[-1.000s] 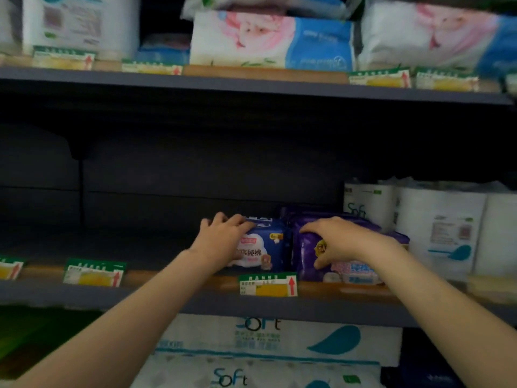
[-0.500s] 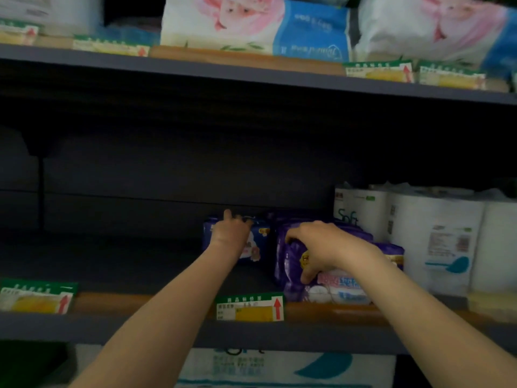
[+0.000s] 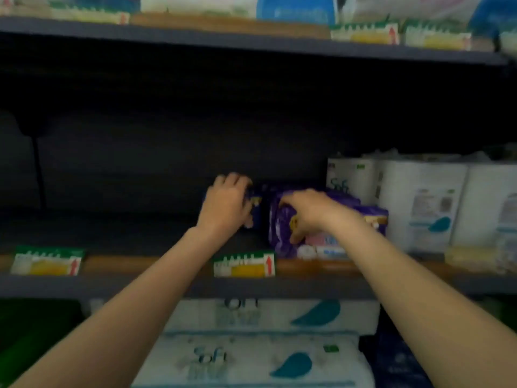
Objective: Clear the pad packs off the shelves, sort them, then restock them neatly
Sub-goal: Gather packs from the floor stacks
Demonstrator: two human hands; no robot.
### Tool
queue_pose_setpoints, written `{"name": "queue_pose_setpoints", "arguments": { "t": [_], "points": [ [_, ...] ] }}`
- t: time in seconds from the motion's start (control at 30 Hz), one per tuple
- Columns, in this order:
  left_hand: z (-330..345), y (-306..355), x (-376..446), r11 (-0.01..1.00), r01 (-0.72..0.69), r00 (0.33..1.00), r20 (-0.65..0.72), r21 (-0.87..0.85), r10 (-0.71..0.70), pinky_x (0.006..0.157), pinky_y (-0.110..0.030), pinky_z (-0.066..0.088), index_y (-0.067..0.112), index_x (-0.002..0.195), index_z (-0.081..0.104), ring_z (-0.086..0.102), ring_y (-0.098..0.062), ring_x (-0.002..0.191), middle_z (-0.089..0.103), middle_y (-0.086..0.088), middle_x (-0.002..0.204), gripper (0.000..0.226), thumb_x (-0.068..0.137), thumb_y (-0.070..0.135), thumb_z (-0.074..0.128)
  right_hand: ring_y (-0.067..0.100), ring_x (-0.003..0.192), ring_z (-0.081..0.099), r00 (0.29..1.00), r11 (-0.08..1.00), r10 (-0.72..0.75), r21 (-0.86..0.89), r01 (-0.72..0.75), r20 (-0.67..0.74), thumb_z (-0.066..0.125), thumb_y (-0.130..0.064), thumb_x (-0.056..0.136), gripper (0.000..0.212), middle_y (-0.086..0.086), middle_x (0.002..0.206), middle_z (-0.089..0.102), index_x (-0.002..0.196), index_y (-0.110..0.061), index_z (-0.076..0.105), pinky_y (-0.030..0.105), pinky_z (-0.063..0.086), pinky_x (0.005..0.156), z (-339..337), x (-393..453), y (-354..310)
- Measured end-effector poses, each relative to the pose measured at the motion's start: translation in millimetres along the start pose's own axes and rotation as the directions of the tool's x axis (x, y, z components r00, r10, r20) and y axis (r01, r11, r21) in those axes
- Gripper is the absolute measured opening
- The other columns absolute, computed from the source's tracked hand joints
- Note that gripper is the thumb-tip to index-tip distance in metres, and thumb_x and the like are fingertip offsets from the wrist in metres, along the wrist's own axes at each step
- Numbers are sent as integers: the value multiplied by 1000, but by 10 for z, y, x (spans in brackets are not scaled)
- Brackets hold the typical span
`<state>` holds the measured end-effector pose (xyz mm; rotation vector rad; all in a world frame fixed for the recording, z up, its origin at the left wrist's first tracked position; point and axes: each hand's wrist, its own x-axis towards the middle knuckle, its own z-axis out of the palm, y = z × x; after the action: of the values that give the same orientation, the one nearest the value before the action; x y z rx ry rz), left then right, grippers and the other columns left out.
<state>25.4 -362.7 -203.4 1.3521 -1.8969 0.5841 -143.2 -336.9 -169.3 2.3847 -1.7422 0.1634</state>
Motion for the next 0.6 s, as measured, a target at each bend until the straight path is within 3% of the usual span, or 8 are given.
{"name": "queue_pose_setpoints", "arguments": {
  "t": [0.07,0.13,0.23,0.3,0.37,0.43,0.47,0.6],
  "points": [
    [-162,80,-477,986,-103,971,-230,-132,70,80,-42,44,7,104,61,48,-29,95,59,-14,104,34,78,19,43,30,116,53,999,999,-6,34,8,-50,83,-21,65,76,12,131,54,133,-18,49,31,44,91,65,-93,-29],
    [-236,197,-1060,970,-128,953,-295,-205,63,78,-35,36,6,98,61,43,-24,91,58,-13,100,28,76,14,44,32,114,53,977,993,-85,59,98,-194,78,-18,72,62,17,126,55,128,-11,53,33,41,92,130,-284,-88],
    [-115,315,-1894,963,-60,978,-207,-263,4,75,-35,34,4,95,61,44,-24,91,58,-14,98,25,75,7,46,27,108,52,805,939,-206,119,322,-556,63,-27,83,40,18,117,58,116,-5,59,30,35,89,345,-830,-303],
    [111,344,-2484,955,6,997,-68,-296,-28,75,-36,34,7,95,60,46,-25,90,56,-13,98,25,75,8,46,21,94,55,727,837,-260,227,498,-636,56,-25,86,30,15,103,63,105,-2,62,28,38,82,745,-1314,-515],
    [384,362,-3104,964,49,992,126,-262,-16,73,-36,32,15,96,54,45,-25,89,53,-7,97,27,72,12,44,18,90,57,825,759,-333,389,521,-457,58,-23,86,24,10,99,64,103,-5,64,25,39,80,1413,-1707,-694],
    [629,351,-3717,982,73,940,340,-177,-9,69,-33,29,19,91,52,46,-24,84,55,-4,92,26,67,19,41,20,100,57,941,789,-331,525,319,-73,60,-25,89,25,6,108,63,109,-12,63,27,40,85,2204,-1977,-802],
    [730,338,-4020,988,74,905,425,-135,-10,68,-33,30,19,86,56,46,-23,82,59,-5,88,26,65,20,40,20,104,56,945,825,-308,526,208,109,59,-27,89,26,4,111,61,112,-15,61,30,41,87,2602,-2083,-825],
    [892,333,-4969,998,43,719,695,-49,3,62,-34,50,21,70,67,57,-20,73,62,1,75,19,63,21,49,22,117,50,762,880,-339,472,50,552,55,-20,93,31,7,125,55,124,-15,56,30,39,93,3969,-2528,-914]
  ]
}}
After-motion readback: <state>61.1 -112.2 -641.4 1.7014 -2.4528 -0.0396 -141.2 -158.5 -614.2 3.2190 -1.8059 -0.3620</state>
